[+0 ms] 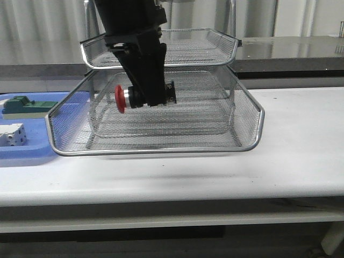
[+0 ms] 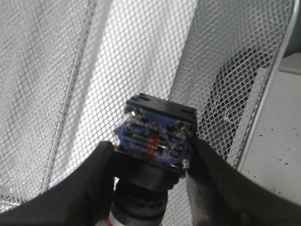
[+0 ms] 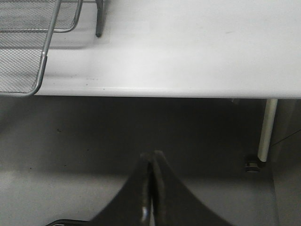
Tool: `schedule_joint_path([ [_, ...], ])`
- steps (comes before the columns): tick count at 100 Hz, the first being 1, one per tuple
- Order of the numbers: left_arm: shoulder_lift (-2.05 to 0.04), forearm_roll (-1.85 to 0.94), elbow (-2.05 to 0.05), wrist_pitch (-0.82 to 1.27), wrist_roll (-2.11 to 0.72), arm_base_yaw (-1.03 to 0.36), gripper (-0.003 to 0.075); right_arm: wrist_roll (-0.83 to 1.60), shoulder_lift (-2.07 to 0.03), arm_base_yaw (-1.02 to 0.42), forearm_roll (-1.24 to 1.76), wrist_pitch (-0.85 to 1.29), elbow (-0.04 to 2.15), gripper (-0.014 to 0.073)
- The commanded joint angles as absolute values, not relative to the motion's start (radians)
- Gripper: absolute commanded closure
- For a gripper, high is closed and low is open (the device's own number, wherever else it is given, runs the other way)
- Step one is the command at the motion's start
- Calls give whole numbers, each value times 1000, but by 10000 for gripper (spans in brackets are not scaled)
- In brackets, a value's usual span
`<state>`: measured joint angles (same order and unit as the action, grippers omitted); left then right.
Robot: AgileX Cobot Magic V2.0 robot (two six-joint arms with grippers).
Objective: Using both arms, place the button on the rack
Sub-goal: 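Lower the push button into the middle tray and open the left gripper, then withdraw the left gripper upward and back to rest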
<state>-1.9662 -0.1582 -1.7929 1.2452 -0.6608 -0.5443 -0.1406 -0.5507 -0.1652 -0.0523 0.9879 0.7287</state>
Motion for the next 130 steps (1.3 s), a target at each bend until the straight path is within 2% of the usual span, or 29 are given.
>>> schedule_joint_path([
  [1, -1915, -187, -1819, 1261, -664, -556, 573, -137, -552, -161, -65, 930, 760, 661],
  [18, -1915, -187, -1819, 1257, -664, -556, 294, -137, -552, -161, -65, 930, 760, 661],
  [29, -1915, -187, -1819, 1242, -664, -556, 213, -137, -552, -161, -65, 930, 760, 661],
  [66, -1911, -187, -1822, 1249, -664, -556, 213, -137, -552, -161, -65, 930, 760, 661],
  [88, -1899, -209, -1901, 1274, -632, -556, 213, -137, -552, -161, -65, 930, 760, 661],
  [119, -1778, -205, -1914, 1274, -521, -541, 222, -137, -552, -161, -65, 930, 760, 661],
  [130, -1723, -203, -1911, 1274, -486, -524, 253, -137, -552, -161, -65, 930, 760, 661],
])
